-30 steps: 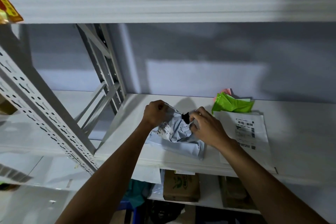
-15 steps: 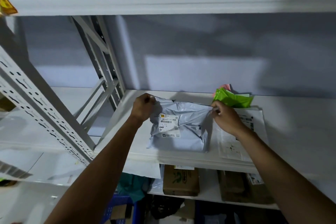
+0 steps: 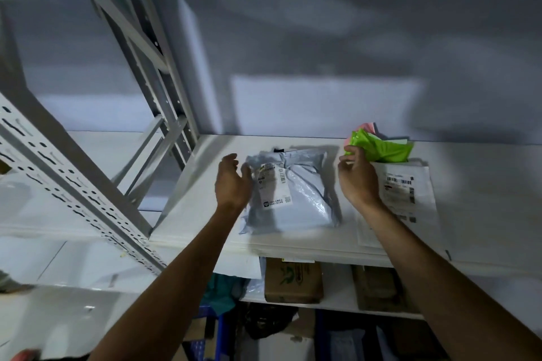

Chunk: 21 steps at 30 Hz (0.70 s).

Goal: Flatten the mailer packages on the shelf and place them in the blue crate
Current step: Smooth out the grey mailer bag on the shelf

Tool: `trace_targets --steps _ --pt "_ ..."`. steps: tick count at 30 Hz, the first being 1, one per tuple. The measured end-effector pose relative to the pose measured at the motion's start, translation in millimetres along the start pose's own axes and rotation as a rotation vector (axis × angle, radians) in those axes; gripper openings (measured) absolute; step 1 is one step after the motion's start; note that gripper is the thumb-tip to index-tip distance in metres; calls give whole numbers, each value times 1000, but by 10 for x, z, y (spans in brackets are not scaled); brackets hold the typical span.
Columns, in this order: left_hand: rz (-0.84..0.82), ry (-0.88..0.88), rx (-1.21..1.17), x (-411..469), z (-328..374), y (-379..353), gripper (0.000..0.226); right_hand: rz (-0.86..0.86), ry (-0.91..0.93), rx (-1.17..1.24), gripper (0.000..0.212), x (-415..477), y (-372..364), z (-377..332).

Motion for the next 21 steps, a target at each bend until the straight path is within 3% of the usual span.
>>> trace_targets --steps 3,6,9,14,21 --pt "-48 -253 164 -252 40 -236 37 -105 155 -68 32 -218 -275 -104" --pt "-175 -487 279 -387 54 -550 51 -307 327 -198 47 -385 -640 -73" --pt "-257 -642 376 -414 -2 -841 49 -349 508 -359 52 -529 -882 38" --pt "-345 -532 564 -413 -252 -1112 64 -459 399 -442 61 -631 -1058 385" --pt "-395 -516 699 -369 -357 -1202 71 -398 491 -556 58 -649 -1074 444"
Point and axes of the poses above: each hand's wrist, its own x-axis towards the middle knuckle, its own y-axis out of the back of the hand, z = x × y, the point moved 6 cm from there along x, towards the middle knuckle, and after that the axes turned 9 degrees about y, right-handed, at the moved point
